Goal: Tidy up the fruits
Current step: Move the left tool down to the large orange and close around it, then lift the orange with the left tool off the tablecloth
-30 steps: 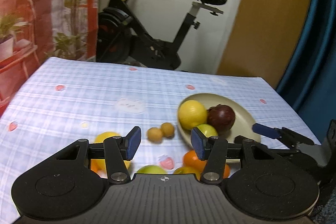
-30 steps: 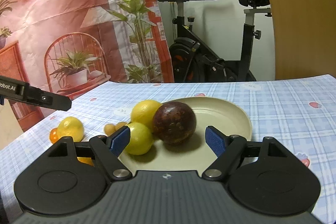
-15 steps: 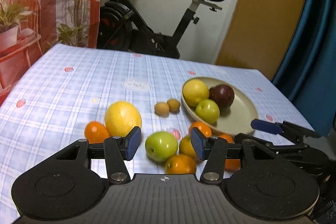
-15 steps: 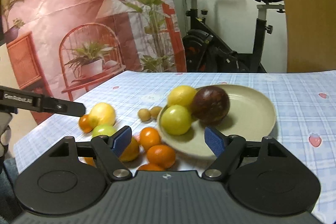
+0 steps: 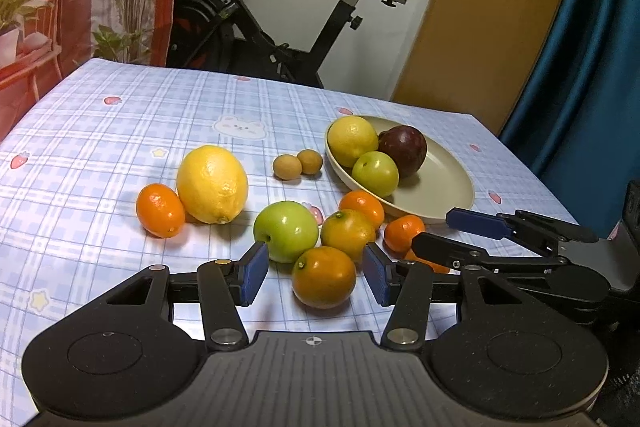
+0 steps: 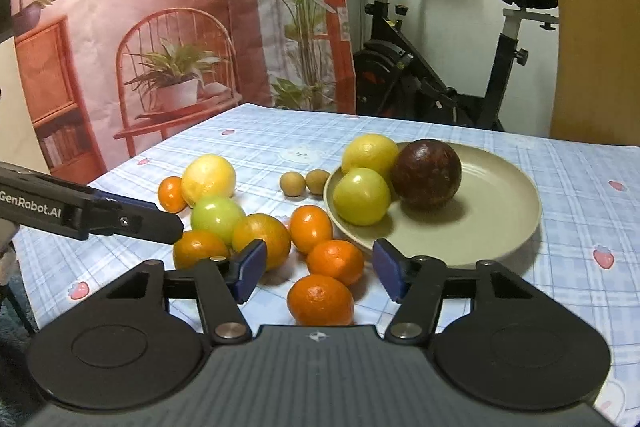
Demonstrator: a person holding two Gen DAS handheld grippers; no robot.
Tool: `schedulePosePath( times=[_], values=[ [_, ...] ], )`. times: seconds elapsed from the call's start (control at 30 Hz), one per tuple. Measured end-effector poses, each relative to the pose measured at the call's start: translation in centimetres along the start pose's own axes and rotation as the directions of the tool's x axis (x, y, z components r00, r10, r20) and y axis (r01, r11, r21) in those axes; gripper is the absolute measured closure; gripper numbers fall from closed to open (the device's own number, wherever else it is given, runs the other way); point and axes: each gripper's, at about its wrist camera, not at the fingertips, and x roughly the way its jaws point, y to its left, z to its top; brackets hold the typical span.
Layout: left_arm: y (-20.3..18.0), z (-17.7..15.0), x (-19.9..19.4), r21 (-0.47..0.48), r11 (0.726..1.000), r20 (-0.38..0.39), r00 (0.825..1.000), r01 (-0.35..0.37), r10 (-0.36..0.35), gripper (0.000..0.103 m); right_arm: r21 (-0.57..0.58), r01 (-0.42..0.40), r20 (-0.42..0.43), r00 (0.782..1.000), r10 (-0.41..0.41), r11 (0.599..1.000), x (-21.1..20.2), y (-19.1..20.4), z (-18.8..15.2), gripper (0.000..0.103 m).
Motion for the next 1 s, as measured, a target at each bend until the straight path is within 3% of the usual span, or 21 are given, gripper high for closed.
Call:
schedulePosePath(
  times=[0.47, 1.0],
  values=[
    [-0.5, -0.2, 1.6, -0.003, 1.0, -0.016, 1.0, -0.024, 0.024, 0.058, -0.015, -0.004, 0.005, 1.0, 0.005, 1.0, -0.3, 0.2, -0.3, 0.043],
    [-1.5, -0.9, 2.8, 0.008, 1.0, -0.033, 0.999, 0.026, -0.026, 0.06, -0.023, -0.013, -0.005, 1.0, 0.013, 1.0, 0.0, 0.3, -0.3, 0.043]
  ],
)
